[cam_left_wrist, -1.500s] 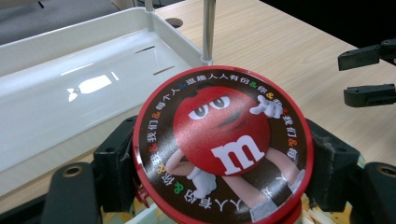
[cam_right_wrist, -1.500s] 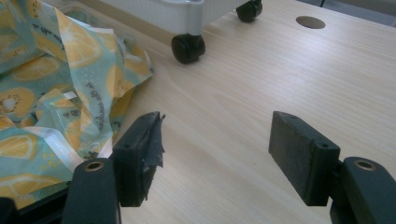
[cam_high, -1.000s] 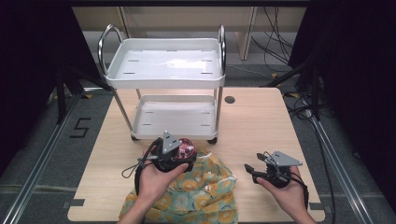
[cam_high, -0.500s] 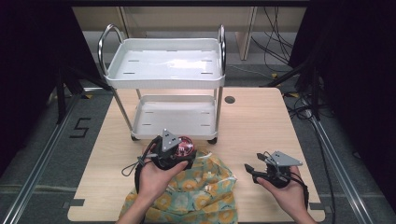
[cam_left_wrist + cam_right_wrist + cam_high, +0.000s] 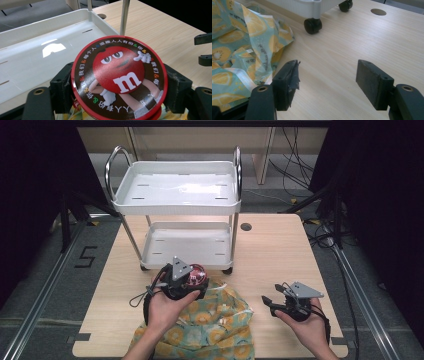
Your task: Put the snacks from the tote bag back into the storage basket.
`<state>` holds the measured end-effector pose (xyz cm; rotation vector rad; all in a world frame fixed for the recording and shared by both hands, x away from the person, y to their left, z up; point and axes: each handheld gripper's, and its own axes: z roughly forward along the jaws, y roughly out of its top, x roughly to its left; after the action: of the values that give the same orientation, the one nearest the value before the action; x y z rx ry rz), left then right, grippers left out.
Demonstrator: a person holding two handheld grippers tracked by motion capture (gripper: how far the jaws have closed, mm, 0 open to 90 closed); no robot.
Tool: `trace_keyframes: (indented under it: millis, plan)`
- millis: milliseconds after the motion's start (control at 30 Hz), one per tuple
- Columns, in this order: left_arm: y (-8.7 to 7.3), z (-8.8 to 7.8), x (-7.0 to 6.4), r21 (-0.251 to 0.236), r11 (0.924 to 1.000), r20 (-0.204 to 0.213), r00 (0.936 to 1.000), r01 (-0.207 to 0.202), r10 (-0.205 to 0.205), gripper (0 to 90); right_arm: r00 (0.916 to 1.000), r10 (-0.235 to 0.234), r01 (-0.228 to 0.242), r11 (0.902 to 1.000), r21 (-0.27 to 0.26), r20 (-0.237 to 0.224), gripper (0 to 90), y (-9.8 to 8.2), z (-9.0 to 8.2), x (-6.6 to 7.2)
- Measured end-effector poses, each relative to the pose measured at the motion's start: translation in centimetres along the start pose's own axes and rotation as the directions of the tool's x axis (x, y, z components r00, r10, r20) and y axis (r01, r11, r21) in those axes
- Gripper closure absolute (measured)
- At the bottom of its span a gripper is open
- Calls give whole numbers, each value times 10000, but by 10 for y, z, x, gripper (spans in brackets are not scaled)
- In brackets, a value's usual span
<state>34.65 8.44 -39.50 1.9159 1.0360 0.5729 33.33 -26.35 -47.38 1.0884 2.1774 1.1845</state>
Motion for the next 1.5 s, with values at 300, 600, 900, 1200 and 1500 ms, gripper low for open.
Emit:
trace_keyframes:
  millis: [300, 600, 900, 1200, 1500]
  plan:
    - [1, -2, 5, -124, 9998, -72, 9999, 143, -144, 254, 9997, -250, 251, 9997, -80, 57, 354, 0, 0, -1]
    - [0, -2, 13, -92, 9994, -452, 9984, 327, -331, 254, 9998, -172, 171, 9998, -97, -52, 354, 0, 1, -1]
    - [-1, -3, 20, -101, 9989, -659, 9967, 466, -472, 254, 9999, -162, 162, 9998, -65, 26, 354, 0, 0, -1]
    - [0, -6, 28, -159, 9978, -883, 9939, 651, -663, 254, 9998, -181, 180, 9998, -88, -84, 355, 0, 1, -1]
    - [-1, -8, 38, -224, 9968, -1065, 9912, 762, -782, 254, 9998, -148, 146, 9998, -134, -113, 355, 1, 1, -1]
